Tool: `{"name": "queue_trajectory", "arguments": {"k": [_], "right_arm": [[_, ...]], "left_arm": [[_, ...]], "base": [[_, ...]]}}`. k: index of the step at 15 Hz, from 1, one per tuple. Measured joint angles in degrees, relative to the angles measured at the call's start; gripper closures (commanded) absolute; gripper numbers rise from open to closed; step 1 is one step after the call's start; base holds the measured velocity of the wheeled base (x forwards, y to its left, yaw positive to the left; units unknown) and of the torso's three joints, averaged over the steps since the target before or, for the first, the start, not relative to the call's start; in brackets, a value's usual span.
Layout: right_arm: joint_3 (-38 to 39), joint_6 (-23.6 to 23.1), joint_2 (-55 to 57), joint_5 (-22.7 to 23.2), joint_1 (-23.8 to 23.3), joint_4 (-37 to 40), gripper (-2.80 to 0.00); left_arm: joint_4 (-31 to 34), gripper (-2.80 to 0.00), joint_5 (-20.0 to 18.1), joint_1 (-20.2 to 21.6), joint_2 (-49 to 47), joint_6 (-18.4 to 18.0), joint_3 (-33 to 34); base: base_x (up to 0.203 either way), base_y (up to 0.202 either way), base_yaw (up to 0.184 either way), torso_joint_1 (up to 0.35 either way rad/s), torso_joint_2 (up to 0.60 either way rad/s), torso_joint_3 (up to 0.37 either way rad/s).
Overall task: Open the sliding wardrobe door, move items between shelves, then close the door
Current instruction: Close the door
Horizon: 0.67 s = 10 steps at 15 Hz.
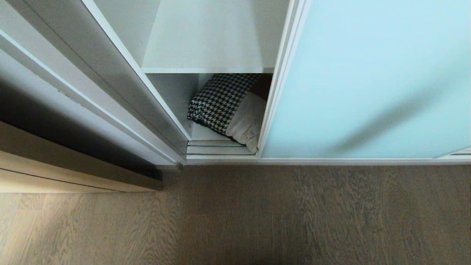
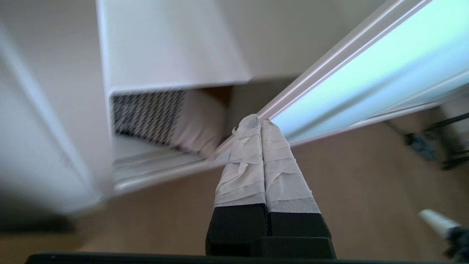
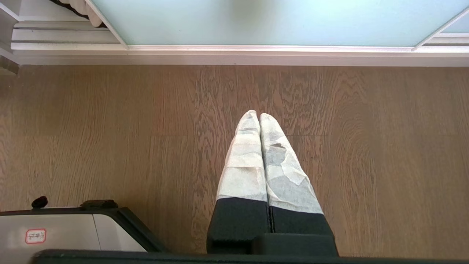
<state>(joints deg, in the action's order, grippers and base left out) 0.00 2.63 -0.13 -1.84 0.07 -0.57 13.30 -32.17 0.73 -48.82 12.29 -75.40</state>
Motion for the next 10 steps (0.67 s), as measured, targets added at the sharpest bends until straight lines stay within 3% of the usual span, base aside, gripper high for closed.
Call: {"name": "queue_trajectory", "arguments": {"k": [4, 7, 10], "right_arm": [[0.0, 0.0, 0.0, 0.0, 0.0, 0.0, 0.0], [0.0, 0.0, 0.0, 0.0, 0.0, 0.0, 0.0], [0.0, 0.0, 0.0, 0.0, 0.0, 0.0, 0.0]], "left_arm": [[0.4, 0.0, 5.7, -0.5, 3.4, -9.0, 2.7], [2.1, 0.0, 13.7, -4.1, 3.9, -10.0, 0.5], [12.9, 0.0, 14.6, -10.9, 3.6, -10.0, -10.4]], "base": [[0.0, 0.0, 0.0, 0.0, 0.0, 0.0], [0.0, 0.0, 0.0, 0.0, 0.0, 0.0], [0.0, 0.0, 0.0, 0.0, 0.0, 0.0]]}}
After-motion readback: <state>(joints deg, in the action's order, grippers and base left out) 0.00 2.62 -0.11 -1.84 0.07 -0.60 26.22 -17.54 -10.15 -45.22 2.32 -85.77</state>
